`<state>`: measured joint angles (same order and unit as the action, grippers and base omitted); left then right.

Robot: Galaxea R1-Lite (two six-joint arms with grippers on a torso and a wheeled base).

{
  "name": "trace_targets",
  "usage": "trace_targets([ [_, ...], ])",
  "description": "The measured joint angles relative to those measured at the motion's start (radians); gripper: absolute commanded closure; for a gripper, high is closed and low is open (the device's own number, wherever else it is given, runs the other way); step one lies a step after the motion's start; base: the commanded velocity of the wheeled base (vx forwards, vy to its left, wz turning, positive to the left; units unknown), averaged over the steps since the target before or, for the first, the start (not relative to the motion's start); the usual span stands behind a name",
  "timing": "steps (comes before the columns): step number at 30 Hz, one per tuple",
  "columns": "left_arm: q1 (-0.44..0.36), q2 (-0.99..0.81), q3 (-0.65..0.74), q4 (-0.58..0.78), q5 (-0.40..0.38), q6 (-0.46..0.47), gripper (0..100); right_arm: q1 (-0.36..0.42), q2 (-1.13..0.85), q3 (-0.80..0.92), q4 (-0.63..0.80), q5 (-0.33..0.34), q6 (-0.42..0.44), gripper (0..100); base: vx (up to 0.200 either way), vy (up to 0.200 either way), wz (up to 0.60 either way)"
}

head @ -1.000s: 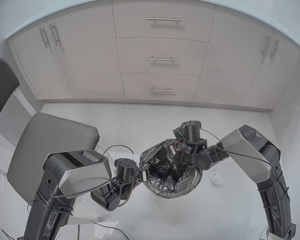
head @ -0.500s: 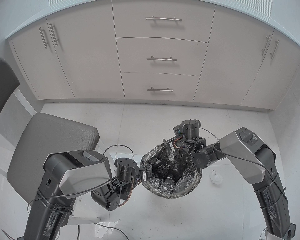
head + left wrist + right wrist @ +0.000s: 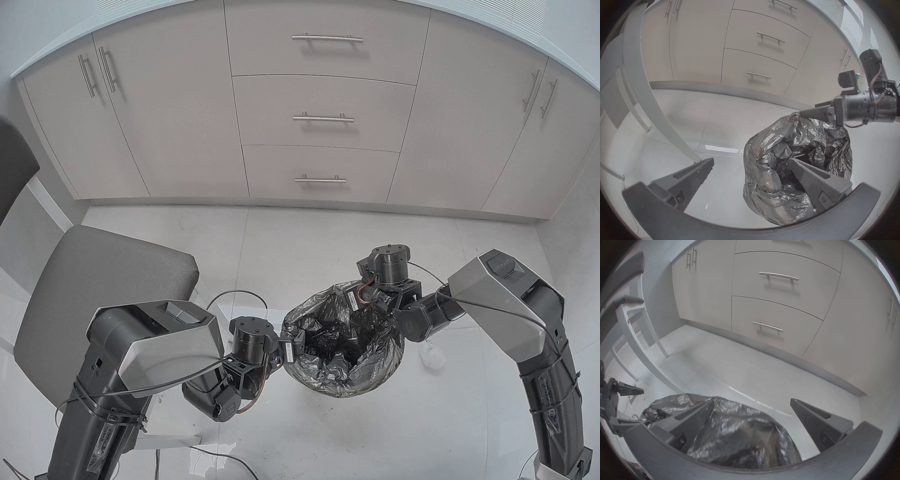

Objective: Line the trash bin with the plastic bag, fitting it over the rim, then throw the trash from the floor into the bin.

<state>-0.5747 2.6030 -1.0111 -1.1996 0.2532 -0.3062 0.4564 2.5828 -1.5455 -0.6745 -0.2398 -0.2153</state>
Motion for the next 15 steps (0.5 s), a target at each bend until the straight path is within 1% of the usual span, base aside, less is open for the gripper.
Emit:
trace_targets([
  [4,0.0,0.0,0.002,-0.001,0.0,0.0,0,-0.003,-0.064,0.11,-0.024,0.013,0.07,0,0.0,0.0,0.0],
  [6,0.0,0.0,0.003,-0.002,0.0,0.0,0,-0.01,-0.088,0.151,-0.046,0.019,0.091,0,0.0,0.0,0.0],
  [10,0.0,0.0,0.004,-0.003,0.001,0.0,0,-0.031,-0.112,0.195,-0.107,0.024,0.103,0,0.0,0.0,0.0],
  [15,0.0,0.0,0.005,-0.003,0.001,0.0,0,-0.058,-0.117,0.226,-0.12,0.027,0.104,0,0.0,0.0,0.0],
])
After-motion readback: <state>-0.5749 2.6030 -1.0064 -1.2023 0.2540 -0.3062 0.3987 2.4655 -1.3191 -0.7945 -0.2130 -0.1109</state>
